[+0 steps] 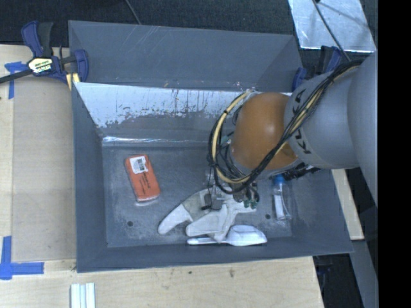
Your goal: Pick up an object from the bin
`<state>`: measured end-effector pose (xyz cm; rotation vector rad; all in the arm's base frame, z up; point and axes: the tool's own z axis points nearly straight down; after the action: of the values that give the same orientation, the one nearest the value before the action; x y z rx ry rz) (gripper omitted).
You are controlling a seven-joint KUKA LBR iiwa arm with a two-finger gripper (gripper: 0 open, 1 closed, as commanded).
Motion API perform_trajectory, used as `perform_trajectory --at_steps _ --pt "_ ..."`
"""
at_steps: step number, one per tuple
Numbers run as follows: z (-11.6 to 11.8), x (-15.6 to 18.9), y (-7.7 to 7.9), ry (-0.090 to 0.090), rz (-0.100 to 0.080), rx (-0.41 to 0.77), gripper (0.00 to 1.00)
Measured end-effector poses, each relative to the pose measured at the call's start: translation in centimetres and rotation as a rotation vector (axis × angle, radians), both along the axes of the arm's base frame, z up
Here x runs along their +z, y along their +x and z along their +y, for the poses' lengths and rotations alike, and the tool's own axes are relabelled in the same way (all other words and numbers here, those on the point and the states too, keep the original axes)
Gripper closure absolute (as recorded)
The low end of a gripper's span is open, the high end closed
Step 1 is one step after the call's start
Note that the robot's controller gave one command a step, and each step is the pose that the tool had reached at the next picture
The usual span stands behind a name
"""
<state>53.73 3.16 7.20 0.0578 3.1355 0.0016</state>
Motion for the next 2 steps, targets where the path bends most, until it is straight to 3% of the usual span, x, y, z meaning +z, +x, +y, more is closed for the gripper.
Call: perform_trajectory --at_steps 1,2 --pt "-0.02 11.67 2.06 -0.001 0.003 0.048 1.0" --pt "-0.02 11.66 2.06 -0.001 0.003 0.048 1.0"
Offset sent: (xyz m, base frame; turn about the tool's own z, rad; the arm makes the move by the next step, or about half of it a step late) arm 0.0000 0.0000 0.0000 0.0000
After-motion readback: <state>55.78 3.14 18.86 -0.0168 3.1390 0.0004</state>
